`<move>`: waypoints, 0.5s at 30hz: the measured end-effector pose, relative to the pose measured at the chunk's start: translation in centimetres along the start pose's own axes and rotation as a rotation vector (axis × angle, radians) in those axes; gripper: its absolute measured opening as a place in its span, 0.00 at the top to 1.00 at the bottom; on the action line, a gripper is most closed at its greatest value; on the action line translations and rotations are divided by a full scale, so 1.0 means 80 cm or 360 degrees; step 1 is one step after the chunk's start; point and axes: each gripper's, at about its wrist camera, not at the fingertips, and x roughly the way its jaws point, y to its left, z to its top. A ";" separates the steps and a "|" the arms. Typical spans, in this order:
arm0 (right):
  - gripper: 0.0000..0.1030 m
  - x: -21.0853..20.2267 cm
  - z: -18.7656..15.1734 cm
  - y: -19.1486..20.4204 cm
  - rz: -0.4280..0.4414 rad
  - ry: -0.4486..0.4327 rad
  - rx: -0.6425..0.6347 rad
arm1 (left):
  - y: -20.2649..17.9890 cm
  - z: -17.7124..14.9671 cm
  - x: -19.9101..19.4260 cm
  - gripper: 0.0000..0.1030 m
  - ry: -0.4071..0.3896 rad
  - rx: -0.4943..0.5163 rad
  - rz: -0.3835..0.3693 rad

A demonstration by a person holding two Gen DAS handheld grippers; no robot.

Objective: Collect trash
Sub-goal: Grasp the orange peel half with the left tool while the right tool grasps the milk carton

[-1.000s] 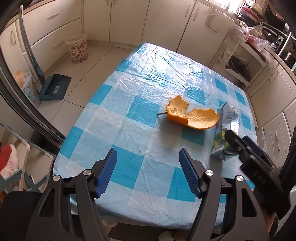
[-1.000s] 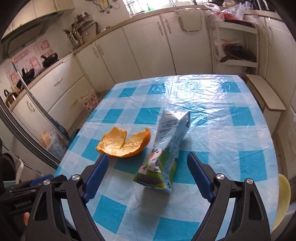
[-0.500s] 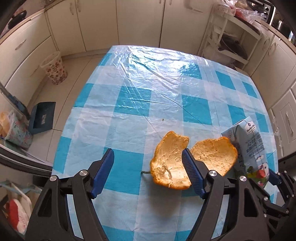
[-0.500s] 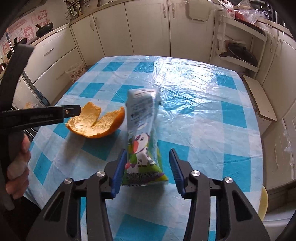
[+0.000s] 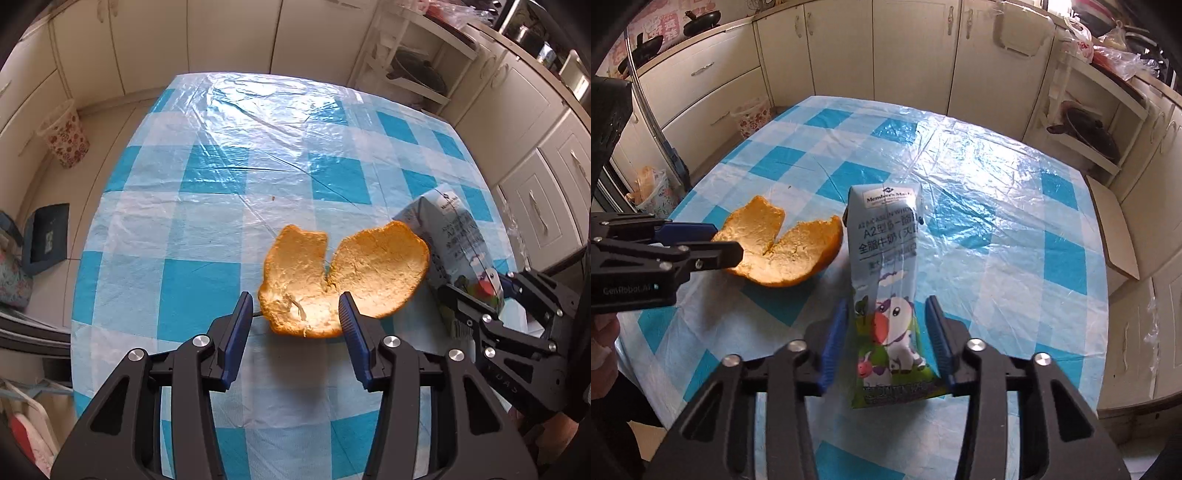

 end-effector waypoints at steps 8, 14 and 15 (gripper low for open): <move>0.65 0.006 -0.003 0.000 0.0004 0.0011 0.0002 | 0.012 0.007 0.021 0.55 -0.0003 -0.0091 -0.0003; 0.66 0.003 -0.006 -0.001 0.0008 -0.0004 0.0017 | -0.013 0.001 0.009 0.86 -0.0022 0.0037 -0.0013; 0.66 0.002 -0.006 -0.003 0.0011 -0.0007 0.0022 | -0.016 -0.001 0.007 0.86 -0.0027 0.0050 -0.0011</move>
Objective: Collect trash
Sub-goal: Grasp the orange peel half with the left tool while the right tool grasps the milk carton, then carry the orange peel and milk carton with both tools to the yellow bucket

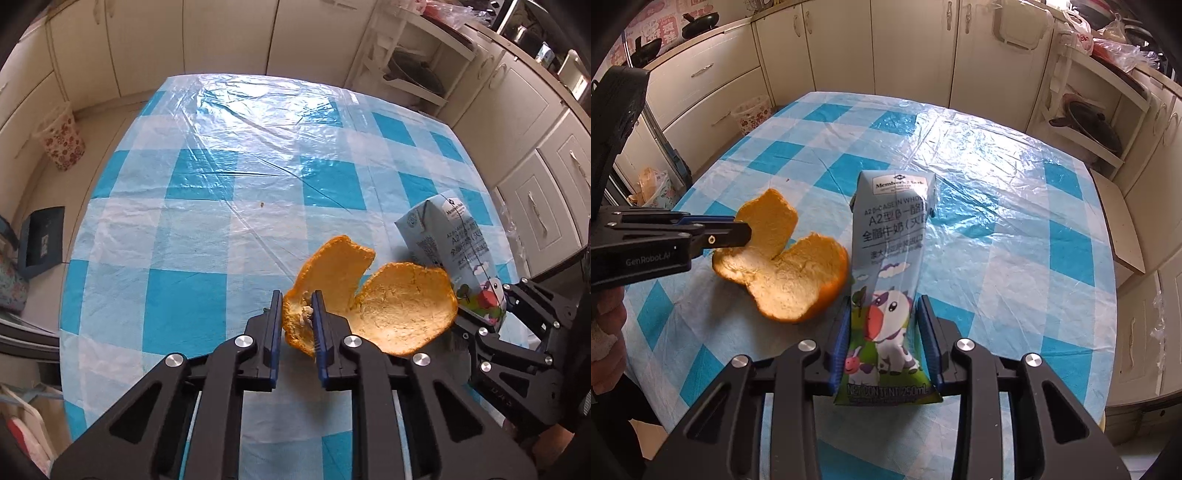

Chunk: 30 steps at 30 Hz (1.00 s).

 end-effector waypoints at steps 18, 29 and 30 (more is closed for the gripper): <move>0.67 -0.062 -0.041 -0.085 0.0297 -0.0140 0.0470 | -0.037 -0.033 -0.132 0.87 -0.0433 0.0123 0.0320; 0.67 -0.118 -0.094 -0.145 0.0378 -0.0272 0.0699 | -0.114 -0.070 -0.178 0.87 -0.0547 0.0218 0.0327; 0.67 -0.125 -0.099 -0.151 0.0375 -0.0292 0.0717 | -0.123 -0.073 -0.179 0.87 -0.0549 0.0231 0.0322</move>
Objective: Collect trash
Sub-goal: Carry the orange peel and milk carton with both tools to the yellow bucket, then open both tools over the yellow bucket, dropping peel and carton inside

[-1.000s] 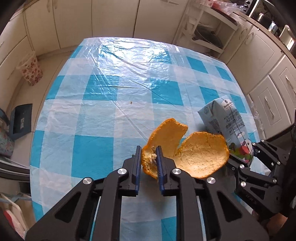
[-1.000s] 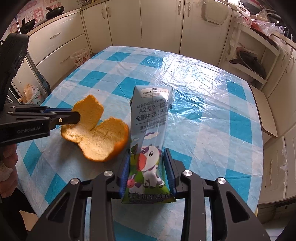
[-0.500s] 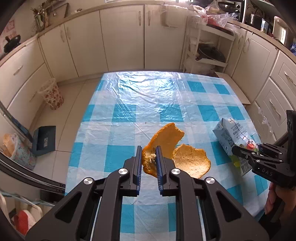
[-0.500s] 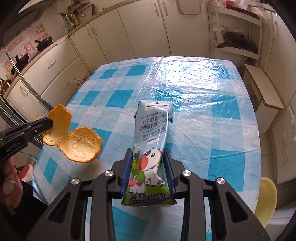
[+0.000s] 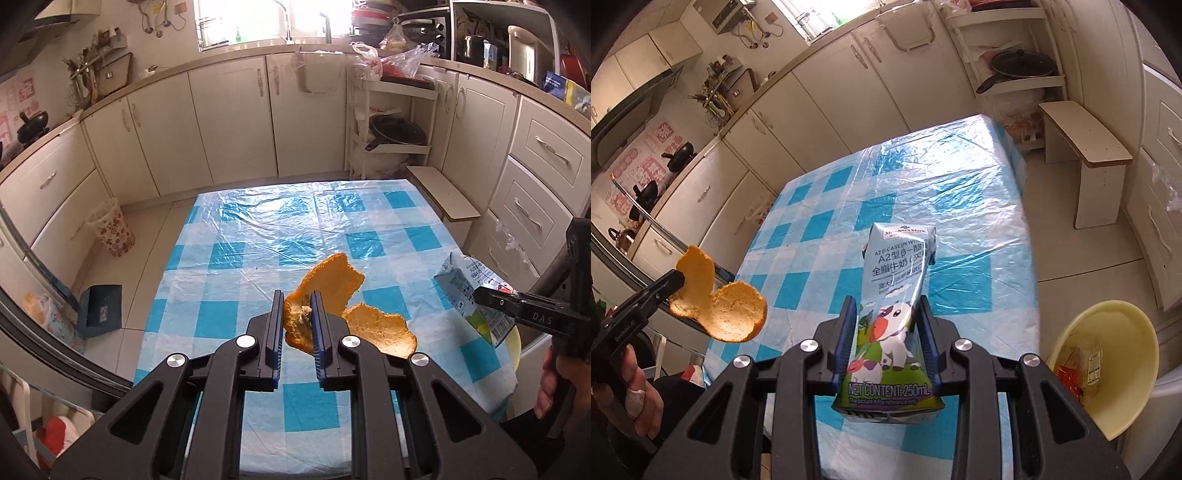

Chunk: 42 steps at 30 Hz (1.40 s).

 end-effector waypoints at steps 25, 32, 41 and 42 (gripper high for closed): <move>0.47 -0.081 -0.056 -0.236 -0.0500 -0.0093 0.0782 | -0.317 0.008 0.030 0.87 0.0095 0.0389 -0.0367; 0.37 -0.147 -0.040 -0.225 -0.0442 -0.0496 0.0776 | -0.421 -0.027 0.109 0.87 0.0330 0.0555 -0.0363; 0.31 -0.171 -0.025 -0.223 -0.0466 -0.0661 0.0758 | -0.460 -0.036 0.138 0.57 0.0449 0.0570 -0.0423; 0.29 -0.171 -0.024 -0.223 -0.0471 -0.0658 0.0761 | -0.458 -0.036 0.133 0.56 0.0439 0.0576 -0.0417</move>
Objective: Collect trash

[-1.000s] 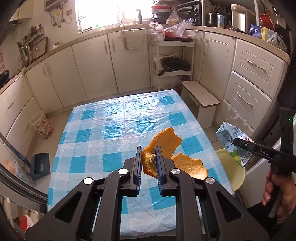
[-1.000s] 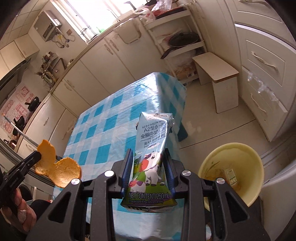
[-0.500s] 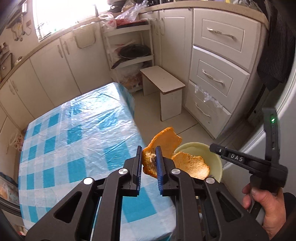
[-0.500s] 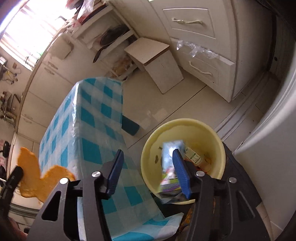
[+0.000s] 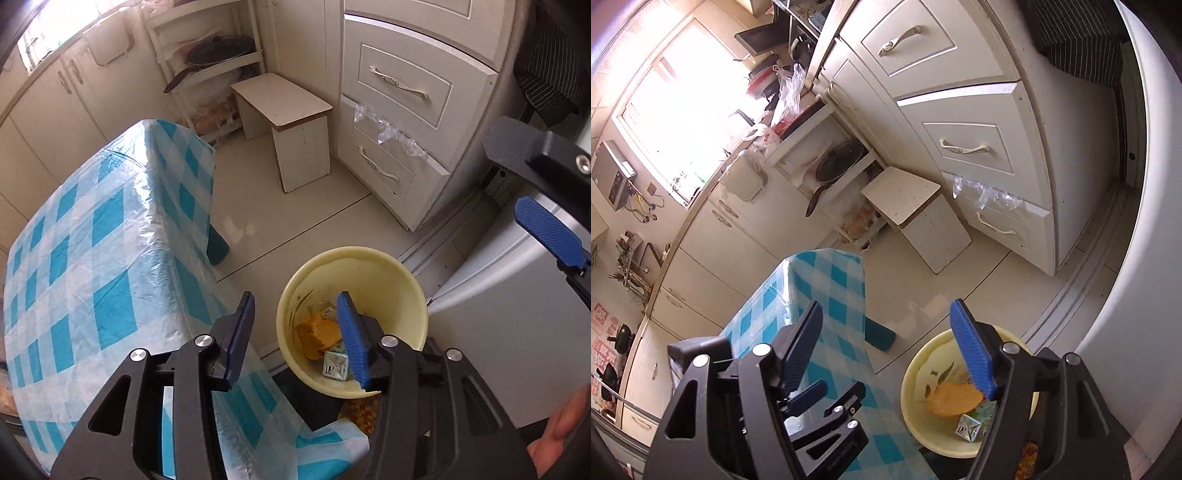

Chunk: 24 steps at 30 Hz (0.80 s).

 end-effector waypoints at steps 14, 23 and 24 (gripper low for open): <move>0.07 -0.062 -0.040 0.085 -0.0175 -0.0168 -0.0497 | 0.085 -0.092 -0.159 0.20 -0.0261 -0.0103 0.0310; 0.07 -0.139 -0.121 0.154 -0.0189 -0.0357 -0.0888 | 0.163 -0.172 -0.245 0.15 -0.0338 -0.0307 0.0376; 0.07 -0.151 -0.126 0.161 -0.0152 -0.0367 -0.0894 | 0.168 -0.179 -0.252 0.14 -0.0345 -0.0322 0.0375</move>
